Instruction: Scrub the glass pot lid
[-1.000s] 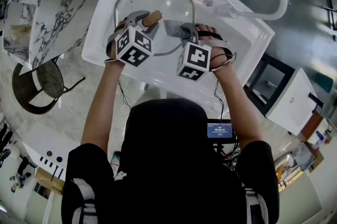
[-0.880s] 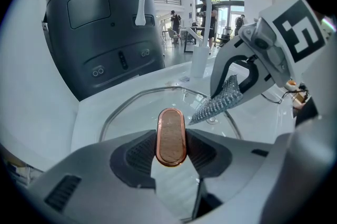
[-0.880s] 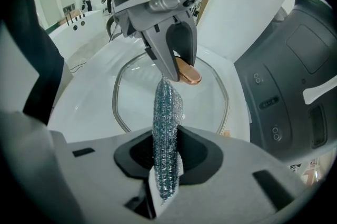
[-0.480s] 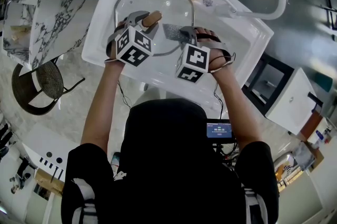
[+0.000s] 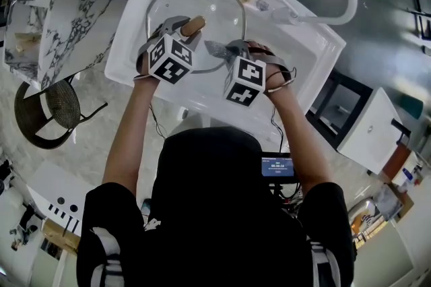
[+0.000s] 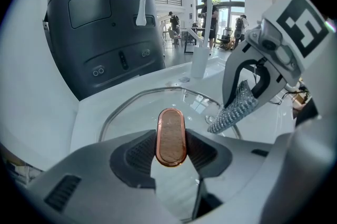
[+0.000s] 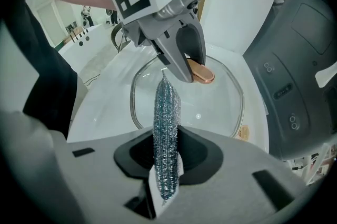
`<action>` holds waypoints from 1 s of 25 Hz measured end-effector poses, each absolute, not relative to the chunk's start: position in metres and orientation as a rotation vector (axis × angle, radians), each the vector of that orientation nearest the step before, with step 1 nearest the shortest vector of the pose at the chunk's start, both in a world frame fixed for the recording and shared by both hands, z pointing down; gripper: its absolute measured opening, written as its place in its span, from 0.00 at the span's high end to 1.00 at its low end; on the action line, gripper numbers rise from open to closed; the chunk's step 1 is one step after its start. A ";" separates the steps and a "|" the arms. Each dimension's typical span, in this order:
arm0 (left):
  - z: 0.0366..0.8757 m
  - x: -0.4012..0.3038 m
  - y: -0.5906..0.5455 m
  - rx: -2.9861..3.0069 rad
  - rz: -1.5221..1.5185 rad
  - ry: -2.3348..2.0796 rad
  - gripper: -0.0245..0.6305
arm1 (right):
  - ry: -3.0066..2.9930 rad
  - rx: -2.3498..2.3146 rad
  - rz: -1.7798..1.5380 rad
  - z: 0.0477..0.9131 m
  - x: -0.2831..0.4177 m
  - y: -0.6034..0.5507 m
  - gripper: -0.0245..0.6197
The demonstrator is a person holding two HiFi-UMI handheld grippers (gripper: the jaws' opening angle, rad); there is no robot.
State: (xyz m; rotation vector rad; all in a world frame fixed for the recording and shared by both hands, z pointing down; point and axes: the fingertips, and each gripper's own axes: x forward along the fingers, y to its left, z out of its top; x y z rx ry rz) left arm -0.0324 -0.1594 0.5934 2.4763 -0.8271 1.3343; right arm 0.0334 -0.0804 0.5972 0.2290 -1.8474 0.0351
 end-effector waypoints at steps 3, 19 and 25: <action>0.593 -0.033 -0.159 2.467 1.315 -0.833 0.70 | -1.857 0.217 0.104 0.597 0.033 -0.077 0.85; 0.556 -0.033 -0.161 2.511 1.151 -0.929 0.70 | -1.949 0.365 0.313 0.560 0.038 -0.083 0.85; 0.520 -0.034 -0.154 2.552 1.080 -0.981 0.71 | -2.011 0.505 0.303 0.535 0.039 -0.089 0.85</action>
